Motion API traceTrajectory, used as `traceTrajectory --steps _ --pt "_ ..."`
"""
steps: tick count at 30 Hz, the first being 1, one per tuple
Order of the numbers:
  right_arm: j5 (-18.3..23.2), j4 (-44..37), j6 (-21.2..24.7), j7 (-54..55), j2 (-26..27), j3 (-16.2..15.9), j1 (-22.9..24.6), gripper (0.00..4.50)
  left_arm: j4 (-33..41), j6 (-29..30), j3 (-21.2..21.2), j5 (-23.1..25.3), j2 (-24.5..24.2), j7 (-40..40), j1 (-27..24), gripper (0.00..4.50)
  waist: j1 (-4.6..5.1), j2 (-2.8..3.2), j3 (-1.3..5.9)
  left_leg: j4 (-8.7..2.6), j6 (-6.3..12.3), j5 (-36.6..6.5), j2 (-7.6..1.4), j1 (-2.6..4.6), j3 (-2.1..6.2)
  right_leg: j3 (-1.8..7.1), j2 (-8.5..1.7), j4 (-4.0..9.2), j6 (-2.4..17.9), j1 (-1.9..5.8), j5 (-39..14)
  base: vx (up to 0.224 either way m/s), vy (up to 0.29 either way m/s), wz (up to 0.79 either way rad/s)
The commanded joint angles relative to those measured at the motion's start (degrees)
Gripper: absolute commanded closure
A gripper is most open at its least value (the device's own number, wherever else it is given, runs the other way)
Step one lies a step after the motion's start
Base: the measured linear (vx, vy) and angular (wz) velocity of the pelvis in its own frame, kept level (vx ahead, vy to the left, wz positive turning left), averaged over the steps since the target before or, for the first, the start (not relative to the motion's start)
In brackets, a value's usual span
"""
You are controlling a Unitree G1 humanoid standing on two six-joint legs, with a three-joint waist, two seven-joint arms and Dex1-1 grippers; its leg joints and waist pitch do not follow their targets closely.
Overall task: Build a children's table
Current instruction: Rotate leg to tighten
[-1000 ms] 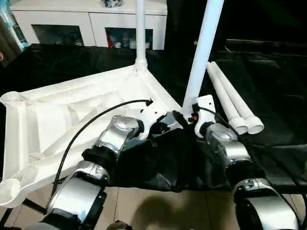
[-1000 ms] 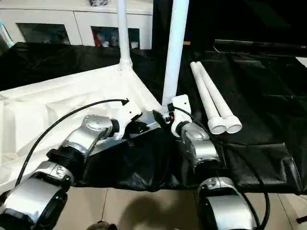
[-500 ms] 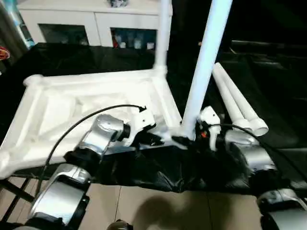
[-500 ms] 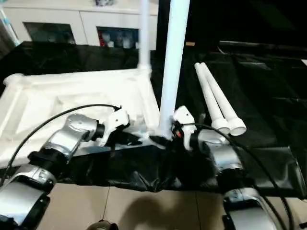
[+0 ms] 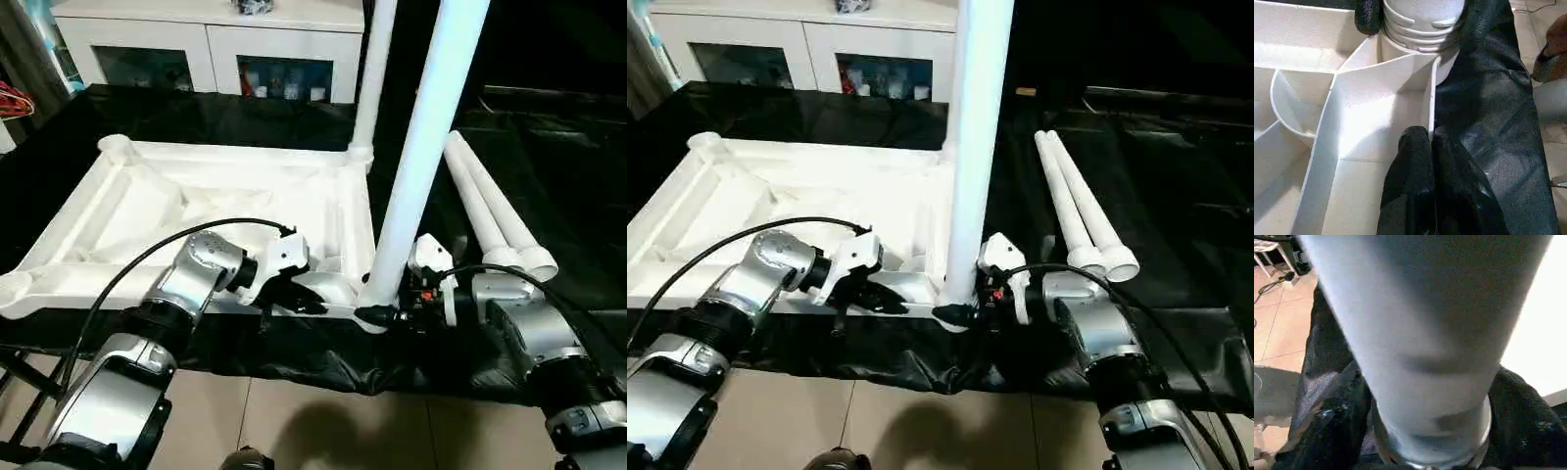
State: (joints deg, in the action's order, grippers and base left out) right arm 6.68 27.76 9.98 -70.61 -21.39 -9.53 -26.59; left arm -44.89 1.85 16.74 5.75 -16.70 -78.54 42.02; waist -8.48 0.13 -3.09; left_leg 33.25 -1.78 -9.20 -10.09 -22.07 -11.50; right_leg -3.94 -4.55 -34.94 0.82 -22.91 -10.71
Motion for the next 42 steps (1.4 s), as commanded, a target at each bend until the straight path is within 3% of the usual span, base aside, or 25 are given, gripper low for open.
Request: traceTrajectory --steps 1,6,9,11,13,15,18,21,22,27,29,31,35,37,42 --pt "1.4 -2.8 0.7 -6.3 2.5 -6.6 1.2 1.58 0.5 -0.3 -0.2 -1.4 1.9 2.6 2.3 4.5 0.2 -0.57 3.71 -3.84 2.1 -14.1 -3.99 1.47 1.75 2.9 -5.12 4.54 12.3 2.31 -13.6 0.0 0.0 0.0" --pt "2.0 -3.5 2.1 -5.8 2.9 -5.8 1.8 1.76 0.8 0.1 -0.2 -1.9 2.0 1.6 1.9 4.5 0.17 -0.52 3.74 -3.77 2.38 -13.4 -3.95 1.38 1.74 2.88 -5.1 4.42 12.4 2.37 -12.8 0.0 0.0 0.0" --pt "2.5 -2.5 1.7 -2.6 4.4 -3.9 1.8 1.77 1.1 0.9 -0.7 -2.4 2.7 2.2 1.7 4.5 0.18 -0.58 3.72 -3.77 2.4 -13.4 -3.96 1.41 1.74 2.85 -5.14 4.45 12.5 2.32 -13.1 0.0 0.0 0.0" --pt "2.2 0.6 -0.5 4.7 7.3 -0.6 1.0 1.78 0.5 2.4 -1.4 -2.0 4.4 5.9 2.2 4.5 0.26 -0.48 3.67 -3.82 2.05 -13.9 -4.02 1.49 1.73 2.93 -5.2 4.53 12.5 2.17 -13.8 0.0 0.0 0.0" --pt "0.8 5.4 -1.4 14.1 10.3 2.2 -0.7 1.78 -0.7 3.6 -1.9 -1.1 6.8 11.3 2.9 4.5 0.88 -0.58 3.5 -4.1 0.23 -16.5 -3.84 1.71 2.02 2.85 -5.47 5.07 11.9 2.05 -18.0 0.0 0.0 0.0" --pt "0.8 5.4 -1.4 14.1 10.3 2.2 -0.7 1.78 -0.7 3.6 -1.9 -1.1 6.8 11.3 2.9 4.5 1.22 -0.55 3.49 -4.27 -0.48 -17.4 -3.8 1.65 2.23 2.8 -5.41 5.19 11.1 2.22 -20.0 0.0 0.0 0.0" --pt "-1.1 13.3 -2.1 30.1 14.6 6.2 -4.2 1.78 -2.2 5.8 -2.5 0.1 11.9 20.6 4.0 4.5 2.37 -0.42 3.48 -4.28 -1.2 -18.3 -3.71 1.8 2.2 2.88 -5.2 5.17 11.9 1.98 -18.5 0.0 0.0 0.0" --pt "-1.0 15.9 -2.1 35.7 16.4 8.1 -5.6 1.79 -2.9 6.6 -2.8 0.5 14.1 24.9 4.5 4.5 2.4 -0.4 3.62 -4.01 -0.32 -17.4 -3.5 1.73 2.07 2.99 -5.29 5.37 11.4 2.18 -17.9 0.0 0.0 0.0" --pt "-1.1 17.3 -2.3 39.1 17.4 9.0 -6.4 1.79 -3.6 6.8 -3.1 0.9 15.4 27.8 4.9 4.5 2.47 -0.39 3.75 -3.95 0.31 -15.8 -3.52 1.6 1.96 3.01 -5.02 4.99 11.8 2.21 -14.6 0.0 0.0 0.0" --pt "-2.0 20.9 -4.1 48.6 20.2 11.8 -8.6 1.79 -5.3 6.0 -3.9 1.4 18.8 34.2 5.9 4.5 2.52 -0.37 3.79 -3.82 0.84 -14.8 -3.34 1.57 1.79 2.99 -4.94 4.93 12.3 2.29 -12.7 0.0 0.0 0.0" --pt "-2.0 21.8 -5.3 49.8 20.7 12.2 -9.0 1.23 -5.4 5.4 -3.7 1.6 19.2 34.4 6.0 4.5 2.44 -0.28 3.93 -3.8 1.37 -13.8 -3.39 1.48 1.81 2.97 -4.9 4.77 12.3 2.39 -11.1 0.0 0.0 0.0" --pt "-0.9 23.3 -7.1 50.6 21.1 13.8 -9.7 1.07 -4.9 4.1 -2.9 1.9 19.5 33.4 5.6 4.5 2.37 -0.14 3.88 -3.81 2.03 -13.3 -3.35 1.36 1.8 2.9 -4.83 4.69 12.5 2.52 -9.5 0.0 0.0 0.0" --pt "-1.4 23.6 -8.3 51.9 20.5 14.0 -9.9 0.73 -5.0 3.0 -2.5 2.0 19.2 32.9 5.2 4.5 2.38 0.05 3.82 -3.96 1.77 -14.7 -3.48 1.47 1.9 2.9 -4.91 4.9 12.2 2.49 -11.5 0.0 0.0 0.0" --pt "-3.0 22.1 -10.4 53.8 19.1 13.9 -9.5 0.63 -5.9 2.1 -2.5 2.3 18.8 33.6 5.3 4.5 2.32 0.05 3.83 -4.0 1.52 -14.7 -3.49 1.51 1.87 2.91 -4.84 4.86 12.3 2.42 -11.0 0.0 0.0 0.0" --pt "-2.5 13.1 -9.4 52.0 16.5 14.2 -5.5 0.63 -7.4 1.0 -2.9 2.8 18.3 34.7 5.6 4.5 1.62 -0.03 3.88 -3.85 2.69 -13.2 -3.49 1.6 1.69 3.01 -4.71 4.65 11.8 2.49 -8.4 0.0 0.0 0.0"
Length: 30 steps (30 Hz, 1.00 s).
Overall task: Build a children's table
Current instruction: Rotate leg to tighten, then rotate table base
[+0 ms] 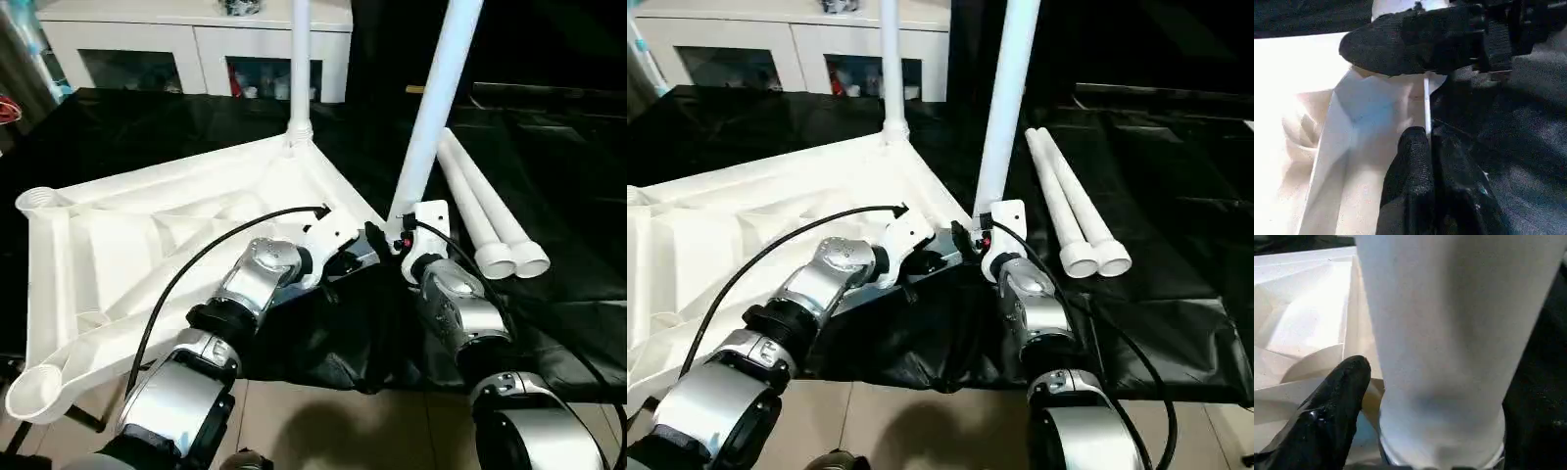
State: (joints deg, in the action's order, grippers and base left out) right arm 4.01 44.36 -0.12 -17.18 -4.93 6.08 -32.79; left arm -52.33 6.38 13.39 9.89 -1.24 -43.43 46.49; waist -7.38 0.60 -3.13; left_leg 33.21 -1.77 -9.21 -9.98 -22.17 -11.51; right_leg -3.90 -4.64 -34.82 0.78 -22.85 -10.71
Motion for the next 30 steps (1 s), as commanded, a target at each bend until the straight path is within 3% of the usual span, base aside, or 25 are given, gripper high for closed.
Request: traceTrajectory --steps 1,4,5,7,13,18,21,22,24,27,28,30 --pt "0.1 -6.1 0.9 -1.9 -0.8 -1.5 2.1 0.63 -0.5 -4.0 0.0 -1.2 2.8 0.4 1.4 4.5 0.38 -0.63 3.99 -3.77 3.05 -12.6 -3.58 1.61 1.72 2.93 -4.71 4.44 11.8 2.54 -7.9 0.0 0.0 0.0" --pt "0.1 -12.6 1.8 -2.4 -2.6 -1.4 5.5 0.59 -1.9 -4.4 -2.1 -2.1 3.1 3.3 2.3 4.22 -0.07 -0.75 3.83 -3.74 3.74 -12.3 -3.47 1.36 1.74 2.88 -4.82 4.7 10.8 2.62 -9.7 0.0 0.0 0.0" --pt "0.2 -13.8 2.0 -2.4 -2.9 -1.2 6.1 0.59 -2.2 -4.4 -2.6 -2.4 3.1 3.8 2.5 4.22 -0.33 -0.74 3.78 -3.71 3.63 -13.1 -3.52 1.68 1.69 2.94 -4.84 5.01 10.1 2.33 -11.6 0.0 0.0 0.0" --pt "0.7 -16.6 2.7 -2.3 -3.4 -0.7 7.5 0.57 -2.8 -4.4 -3.4 -3.2 3.0 3.8 2.8 3.87 -0.28 -0.8 3.84 -3.84 3.27 -13.2 -3.51 1.38 1.89 2.85 -4.97 4.96 9.9 2.56 -13.1 0.0 0.0 0.0" --pt "2.3 -26.2 7.0 -3.5 -5.8 0.0 11.6 0.57 -2.6 -7.2 -6.3 -4.4 0.4 8.2 3.6 3.49 -0.19 -1.28 3.92 -3.63 4.56 -10.7 -3.37 0.99 1.89 2.78 -4.75 4.4 9.9 2.73 -7.9 0.0 0.0 0.0" --pt "4.7 -34.8 12.6 -9.5 -9.5 -1.3 16.8 0.57 3.4 -5.4 -12.0 -6.6 -6.7 10.9 2.6 3.49 0.35 -1.36 3.91 -3.42 5.44 -9.5 -3.29 0.91 1.85 2.54 -4.54 4.18 10.4 2.79 -7.7 0.0 0.0 0.0" --pt "6.5 -40.6 16.5 -14.9 -12.4 -3.9 21.2 0.57 7.6 -3.2 -15.0 -6.7 -12.4 13.3 0.9 3.49 0.57 -0.88 3.78 -3.53 5.56 -10.0 -3.51 0.93 1.97 2.54 -4.39 4.13 10.6 2.75 -7.3 0.0 0.0 0.0" --pt "7.5 -43.1 18.2 -17.2 -13.7 -5.2 23.3 0.57 9.6 -1.2 -16.2 -6.1 -15.4 14.7 -0.5 3.49 0.74 -0.75 3.72 -3.6 5.28 -10.7 -3.64 0.9 2.07 2.54 -4.34 3.98 10.6 2.76 -7.2 0.0 0.0 0.0" --pt "8.0 -44.4 19.2 -18.1 -14.2 -5.8 24.2 0.57 10.4 -0.2 -16.6 -5.8 -16.6 15.3 -1.1 3.49 0.95 -0.69 3.7 -3.63 4.87 -11.6 -3.57 0.97 2.0 2.56 -4.26 4.06 10.4 2.66 -8.1 0.0 0.0 0.0" --pt "8.7 -47.1 23.1 -19.9 -15.4 -8.1 26.5 0.57 12.9 3.6 -18.4 -3.5 -22.6 17.6 -4.8 3.49 0.99 0.06 3.38 -4.1 2.01 -15.2 -3.81 1.41 2.2 2.69 -4.16 4.61 9.7 2.13 -13.4 0.0 0.0 0.0" --pt "8.2 -46.7 23.9 -19.7 -15.2 -8.7 26.5 0.88 13.8 5.4 -19.2 -3.1 -24.3 18.5 -6.0 3.76 1.07 0.18 3.31 -4.16 1.66 -15.9 -3.68 1.4 2.11 2.75 -4.05 4.74 9.3 1.98 -14.0 0.0 0.0 0.0" --pt "7.0 -44.4 24.6 -18.4 -13.9 -9.4 25.7 1.02 14.5 8.2 -20.4 -2.0 -26.9 20.2 -8.0 3.84 1.32 0.22 3.35 -4.32 -0.16 -17.7 -3.59 1.62 2.26 2.8 -4.16 4.8 8.9 1.78 -15.0 0.0 0.0 0.0"
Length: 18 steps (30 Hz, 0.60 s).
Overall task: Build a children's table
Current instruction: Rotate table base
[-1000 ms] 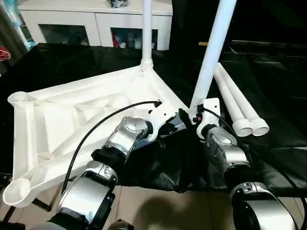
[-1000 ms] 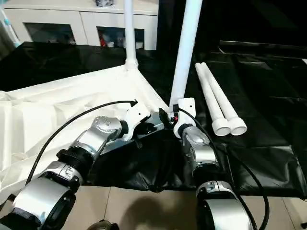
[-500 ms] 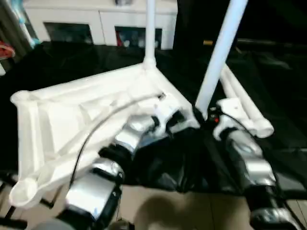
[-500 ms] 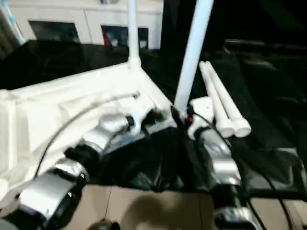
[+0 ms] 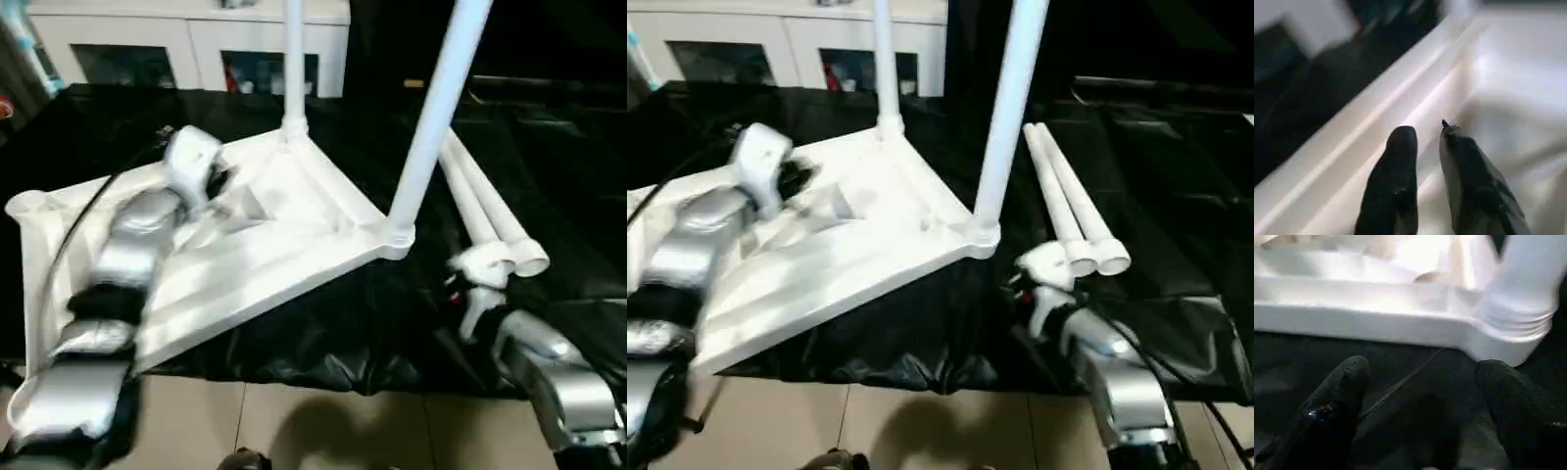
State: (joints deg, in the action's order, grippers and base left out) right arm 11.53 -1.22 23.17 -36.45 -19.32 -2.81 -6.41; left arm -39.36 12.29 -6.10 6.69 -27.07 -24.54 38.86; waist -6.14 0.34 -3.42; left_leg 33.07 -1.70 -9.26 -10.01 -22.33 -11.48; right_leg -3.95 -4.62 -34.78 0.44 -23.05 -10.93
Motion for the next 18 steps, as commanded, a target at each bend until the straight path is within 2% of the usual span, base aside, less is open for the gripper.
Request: traceTrajectory --steps 1,2,3,4,5,6,7,8,11,13,14,15,16,18 --pt "-1.6 3.4 2.8 2.4 1.7 -1.2 -2.0 1.15 2.0 5.0 -1.1 2.2 -3.4 2.2 -2.3 3.9 0.09 0.6 3.63 -4.23 -0.79 -18.2 -3.57 1.84 2.28 2.9 -4.21 4.8 9.4 1.83 -15.0 0.0 0.0 0.0" --pt "-1.7 3.8 3.0 2.7 1.9 -1.4 -2.2 1.27 2.0 5.4 -1.1 2.4 -3.8 2.3 -2.6 4.02 0.12 0.8 3.75 -4.22 -1.28 -18.2 -3.64 1.93 2.44 2.9 -4.26 4.48 9.7 1.77 -14.6 0.0 0.0 0.0" --pt "-2.8 6.8 4.5 4.3 3.1 -2.2 -3.9 1.27 1.5 7.4 -0.8 3.3 -6.1 2.7 -4.1 4.02 0.17 0.82 3.72 -4.24 -1.96 -18.7 -3.51 2.0 2.43 2.95 -4.21 4.56 9.6 1.69 -14.5 0.0 0.0 0.0" --pt "-2.8 6.8 4.5 4.3 3.1 -2.2 -3.9 1.4 1.5 7.4 -0.8 3.3 -6.1 2.7 -4.1 4.23 0.35 0.9 3.65 -4.3 -2.07 -18.9 -3.4 1.96 2.42 2.97 -4.1 4.49 9.9 1.58 -14.4 0.0 0.0 0.0" --pt "-3.2 8.1 4.6 4.9 3.6 -2.6 -4.7 1.4 1.7 8.3 -0.6 3.6 -7.0 2.7 -4.8 4.23 0.15 0.95 3.74 -4.25 -2.36 -18.9 -3.5 2.14 2.34 3.03 -4.12 4.58 9.9 1.59 -13.5 0.0 0.0 0.0" --pt "-3.5 8.9 4.5 5.2 3.8 -2.8 -5.1 1.59 1.9 8.7 -0.6 3.7 -7.4 2.7 -5.0 4.35 0.07 0.97 3.78 -4.19 -2.45 -18.8 -3.54 2.26 2.29 3.11 -4.15 4.47 10.1 1.46 -12.6 0.0 0.0 0.0" --pt "-3.9 10.6 4.9 6.1 4.5 -3.1 -6.4 1.71 2.8 10.5 -0.4 3.8 -8.1 2.0 -6.0 4.44 -0.19 0.99 3.9 -4.21 -2.53 -18.0 -3.48 2.07 2.32 3.09 -4.21 4.21 10.5 1.72 -10.8 0.0 0.0 0.0" --pt "-3.9 11.9 4.8 6.6 5.1 -3.0 -7.3 1.78 2.4 10.9 -0.1 3.6 -8.4 1.2 -6.2 4.49 -0.12 0.99 3.81 -4.36 -2.64 -17.6 -3.47 1.85 2.37 3.05 -4.12 3.96 10.7 1.81 -9.7 0.0 0.0 0.0" --pt "-4.4 16.7 3.4 8.3 6.9 -3.1 -10.7 2.03 2.5 12.8 2.1 3.1 -9.0 -3.7 -7.6 4.5 -0.22 1.11 3.87 -4.3 -3.23 -18.4 -3.4 2.06 2.33 3.13 -4.43 4.04 11.2 1.67 -10.4 0.0 0.0 0.0" --pt "-4.5 17.3 3.2 8.4 7.0 -3.1 -11.1 2.15 2.6 12.8 2.3 3.0 -8.9 -4.3 -7.8 4.5 -0.23 1.14 3.83 -4.31 -3.4 -18.4 -3.41 2.03 2.3 3.17 -4.45 4.05 11.2 1.72 -10.3 0.0 0.0 0.0" --pt "-5.1 20.9 1.7 9.3 8.1 -3.0 -13.6 2.23 4.2 13.9 4.5 2.0 -8.8 -9.3 -8.9 4.5 -0.33 1.07 3.91 -4.29 -3.42 -18.1 -3.44 2.0 2.31 3.19 -4.41 3.89 11.1 1.87 -9.1 0.0 0.0 0.0" --pt "-5.1 20.9 1.7 9.3 8.1 -3.0 -13.6 2.31 4.2 13.9 4.5 2.0 -8.8 -9.3 -8.9 4.5 -0.31 1.1 3.98 -4.36 -3.55 -17.3 -3.47 1.92 2.41 3.11 -4.53 3.69 11.6 1.89 -8.3 0.0 0.0 0.0" --pt "-5.7 24.3 0.5 9.9 8.8 -3.1 -15.9 2.4 6.3 15.9 7.7 1.3 -9.4 -15.7 -10.2 4.5 -0.32 1.15 4.01 -4.29 -3.76 -17.5 -3.52 2.14 2.3 3.14 -4.6 3.63 11.9 1.81 -7.9 0.0 0.0 0.0" --pt "-5.9 26.4 -0.2 10.0 9.0 -3.1 -17.2 2.5 7.7 16.8 9.4 1.0 -9.9 -18.8 -10.8 4.5 -0.27 1.18 4.0 -4.27 -3.83 -17.3 -3.43 2.09 2.23 3.19 -4.62 3.59 12.4 1.83 -7.9 0.0 0.0 0.0"
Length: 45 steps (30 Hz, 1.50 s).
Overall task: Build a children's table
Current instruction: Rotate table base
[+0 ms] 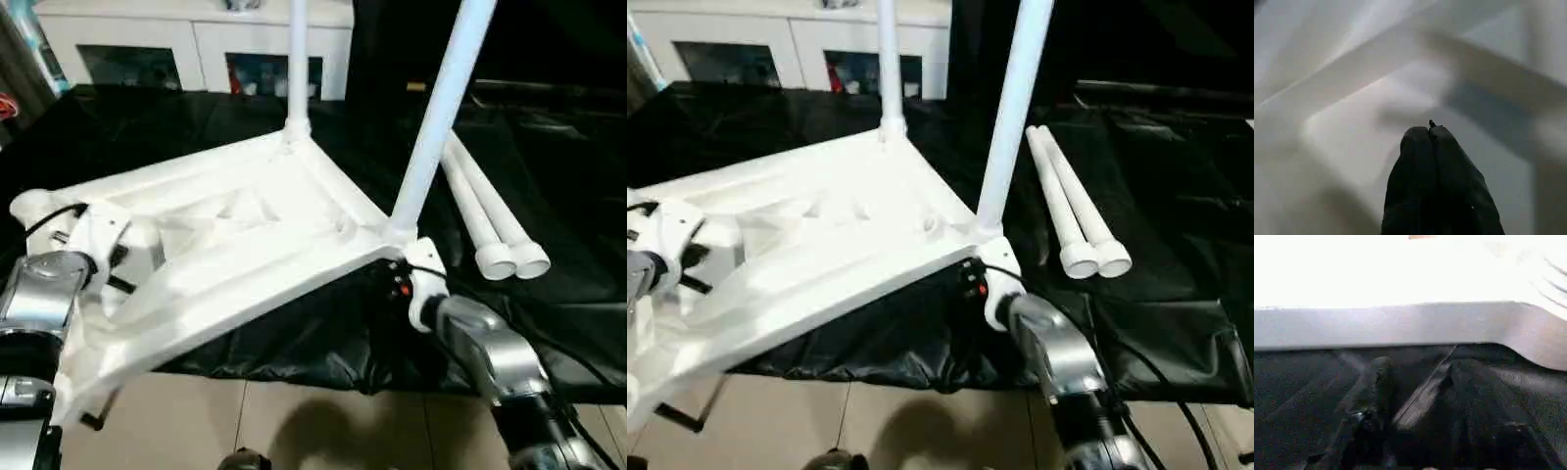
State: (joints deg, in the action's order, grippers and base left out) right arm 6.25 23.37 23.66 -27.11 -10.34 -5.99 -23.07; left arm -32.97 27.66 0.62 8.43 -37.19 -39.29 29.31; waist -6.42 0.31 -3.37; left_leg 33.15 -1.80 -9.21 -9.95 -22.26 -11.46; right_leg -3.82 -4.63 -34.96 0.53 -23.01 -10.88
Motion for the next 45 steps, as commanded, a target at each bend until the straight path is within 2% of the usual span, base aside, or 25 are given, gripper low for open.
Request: traceTrajectory --steps 1,3,4,5,7,10,14,18,21,24,26,27,28,30,31,32,34,35,36,37,42,44,45 --pt "-0.9 3.5 -1.3 0.8 0.2 0.0 -1.6 2.65 2.3 2.2 3.7 -0.9 -0.1 -5.9 -1.6 4.5 -0.01 1.28 3.95 -4.33 -3.85 -17.1 -3.58 2.02 2.17 3.1 -4.66 3.7 12.5 1.89 -7.3 0.0 0.0 0.0" --pt "-1.2 5.9 -2.1 1.0 0.3 0.0 -2.9 2.78 3.6 2.6 5.3 -1.2 -0.7 -8.8 -1.8 4.5 0.0 1.21 3.87 -4.31 -3.73 -17.4 -3.42 2.01 2.11 3.1 -4.61 3.67 12.7 1.93 -7.5 0.0 0.0 0.0" --pt "-1.6 10.4 -3.6 1.1 0.6 0.1 -5.5 2.78 6.4 2.8 8.1 -1.9 -2.2 -15.1 -2.3 4.5 -0.08 1.32 3.82 -4.31 -3.78 -18.0 -3.45 2.14 2.1 3.15 -4.74 3.87 12.6 1.92 -8.5 0.0 0.0 0.0" --pt "-1.8 11.4 -4.1 1.2 0.6 0.0 -6.1 3.02 7.2 2.8 8.6 -2.2 -2.5 -16.6 -2.4 4.5 0.0 1.29 3.79 -4.39 -3.78 -18.2 -3.46 1.99 2.26 3.13 -4.84 3.85 12.7 2.04 -9.4 0.0 0.0 0.0" --pt "-2.6 16.8 -6.3 1.2 0.9 -0.1 -9.1 3.12 11.9 1.3 11.5 -3.9 -4.3 -24.1 -3.2 4.5 0.11 1.33 3.62 -4.45 -4.3 -19.8 -3.52 2.15 2.27 3.18 -4.92 4.11 12.7 1.93 -12.3 0.0 0.0 0.0" --pt "-2.8 20.8 -8.0 1.0 1.6 0.1 -11.7 3.3 16.7 3.4 12.9 -7.4 -4.7 -29.7 -3.5 4.5 0.33 1.37 3.66 -4.53 -4.69 -20.4 -3.52 2.29 2.14 3.2 -4.67 4.0 12.5 1.89 -13.0 0.0 0.0 0.0" --pt "-2.8 22.6 -8.7 0.7 2.3 -0.1 -12.9 3.64 18.3 3.8 13.6 -9.3 -3.6 -31.9 -3.2 4.5 0.41 1.43 3.79 -4.47 -4.54 -19.3 -3.47 2.2 2.03 3.08 -4.36 3.65 13.1 2.06 -10.3 0.0 0.0 0.0" --pt "-3.1 25.9 -10.8 -0.1 4.0 -0.6 -14.8 3.91 21.5 6.0 15.9 -11.7 1.2 -33.4 -1.9 4.5 0.73 1.22 3.8 -4.29 -3.87 -18.1 -3.42 1.93 1.94 3.12 -4.55 3.65 13.7 2.3 -10.3 0.0 0.0 0.0" --pt "-3.4 28.2 -12.9 -0.3 4.9 -0.6 -16.2 4.26 17.2 3.0 16.3 -9.9 6.4 -29.6 1.2 4.5 1.3 1.07 3.81 -4.19 -3.42 -17.7 -3.23 1.65 1.99 3.06 -4.45 3.77 13.4 2.57 -11.1 0.0 0.0 0.0" --pt "-3.7 29.8 -14.4 -0.7 5.2 -0.6 -17.2 4.47 11.7 0.1 15.8 -9.0 11.0 -24.8 5.2 4.5 1.45 1.06 3.96 -3.87 -2.83 -16.9 -3.08 1.74 1.88 3.08 -4.35 3.96 13.2 2.59 -10.8 0.0 0.0 0.0" --pt "-3.9 30.2 -15.3 -0.4 4.8 -0.4 -17.6 4.47 4.3 -3.8 14.9 -6.9 14.7 -17.4 9.8 4.5 1.34 1.2 4.25 -3.68 -2.34 -15.4 -3.09 1.73 1.88 2.99 -4.22 3.68 13.3 2.75 -8.0 0.0 0.0 0.0" --pt "-3.9 30.2 -15.3 -0.4 4.8 -0.4 -17.6 4.47 4.3 -3.8 14.9 -6.9 14.7 -17.4 9.8 4.5 1.39 1.05 4.25 -3.65 -2.05 -14.9 -3.01 1.59 1.85 2.95 -4.07 3.66 13.3 2.83 -7.1 0.0 0.0 0.0" --pt "-3.9 29.9 -16.0 -0.1 4.1 0.1 -17.8 4.47 -1.7 -6.6 14.2 -4.9 16.4 -10.7 13.2 4.5 1.41 1.23 4.35 -3.56 -1.68 -14.1 -3.0 1.46 1.92 2.87 -4.04 3.44 13.4 2.97 -5.4 0.0 0.0 0.0" --pt "-3.8 29.7 -16.4 0.2 3.8 0.5 -17.9 4.47 -5.2 -7.8 13.8 -4.0 17.0 -6.9 15.2 4.5 1.31 1.14 4.48 -3.34 -1.3 -14.0 -2.92 1.67 1.87 2.84 -3.94 3.47 13.4 2.92 -4.3 0.0 0.0 0.0" --pt "-3.8 29.3 -16.7 0.3 3.4 0.8 -17.9 4.47 -7.3 -8.8 13.7 -3.4 17.1 -4.9 16.3 4.5 1.3 1.23 4.6 -3.31 -0.69 -12.3 -3.06 1.27 2.04 2.72 -4.24 3.14 13.9 3.31 -2.2 0.0 0.0 0.0" --pt "-3.7 28.5 -16.7 0.5 3.0 1.2 -17.8 4.47 -9.4 -9.7 13.6 -2.7 17.0 -2.7 17.5 4.5 1.28 1.19 4.6 -3.19 -0.34 -12.1 -2.95 1.32 1.93 2.69 -4.12 3.25 14.1 3.19 -1.9 0.0 0.0 0.0" --pt "-3.2 26.3 -16.9 1.0 1.9 2.3 -17.6 4.47 -14.6 -12.6 13.3 -1.1 16.9 2.9 20.0 4.5 1.15 1.53 4.81 -2.89 0.69 -10.3 -2.93 1.2 1.94 2.63 -4.07 2.8 14.7 3.35 1.3 0.0 0.0 0.0" --pt "-3.1 25.1 -16.9 1.1 1.5 2.8 -17.4 4.47 -16.8 -13.9 13.1 -0.5 16.8 5.3 21.0 4.5 1.11 1.48 4.81 -2.78 1.18 -10.5 -2.89 1.39 1.87 2.57 -3.93 2.9 14.7 3.24 1.6 0.0 0.0 0.0" --pt "-3.0 24.6 -16.9 1.2 1.2 3.1 -17.3 4.47 -17.9 -14.5 13.1 -0.2 16.8 6.3 21.4 4.5 1.1 1.37 4.67 -2.86 1.41 -10.8 -2.87 1.28 1.91 2.54 -3.88 3.04 14.6 3.27 1.1 0.0 0.0 0.0" --pt "-2.8 23.1 -16.7 1.4 0.7 3.7 -16.9 4.47 -19.9 -16.0 12.8 0.2 16.8 8.5 22.2 4.5 0.92 1.56 4.71 -2.76 1.43 -10.6 -3.02 1.36 1.97 2.53 -4.14 2.95 14.8 3.29 0.3 0.0 0.0 0.0" --pt "-2.1 16.4 -14.9 4.0 -1.4 6.1 -14.5 4.47 -23.8 -20.8 9.4 -1.5 18.1 14.3 23.4 4.5 0.44 1.39 4.62 -2.69 1.59 -10.4 -3.02 1.49 1.84 2.56 -4.04 3.15 14.7 3.21 -0.4 0.0 0.0 0.0" --pt "-3.0 13.1 -11.8 7.3 -2.5 7.2 -13.4 4.47 -22.3 -22.5 7.7 -3.4 18.9 13.5 22.5 4.5 0.23 1.45 4.59 -2.71 1.38 -10.1 -3.07 1.51 1.88 2.55 -4.01 3.16 14.7 3.15 -0.6 0.0 0.0 0.0" --pt "-3.6 10.6 -8.6 9.4 -3.3 8.1 -12.7 4.47 -19.9 -22.9 6.6 -4.9 19.4 12.3 21.3 4.5 0.12 1.79 4.49 -2.84 0.95 -10.1 -3.23 1.59 1.95 2.55 -3.89 3.22 14.9 3.14 -0.5 0.0 0.0 0.0"
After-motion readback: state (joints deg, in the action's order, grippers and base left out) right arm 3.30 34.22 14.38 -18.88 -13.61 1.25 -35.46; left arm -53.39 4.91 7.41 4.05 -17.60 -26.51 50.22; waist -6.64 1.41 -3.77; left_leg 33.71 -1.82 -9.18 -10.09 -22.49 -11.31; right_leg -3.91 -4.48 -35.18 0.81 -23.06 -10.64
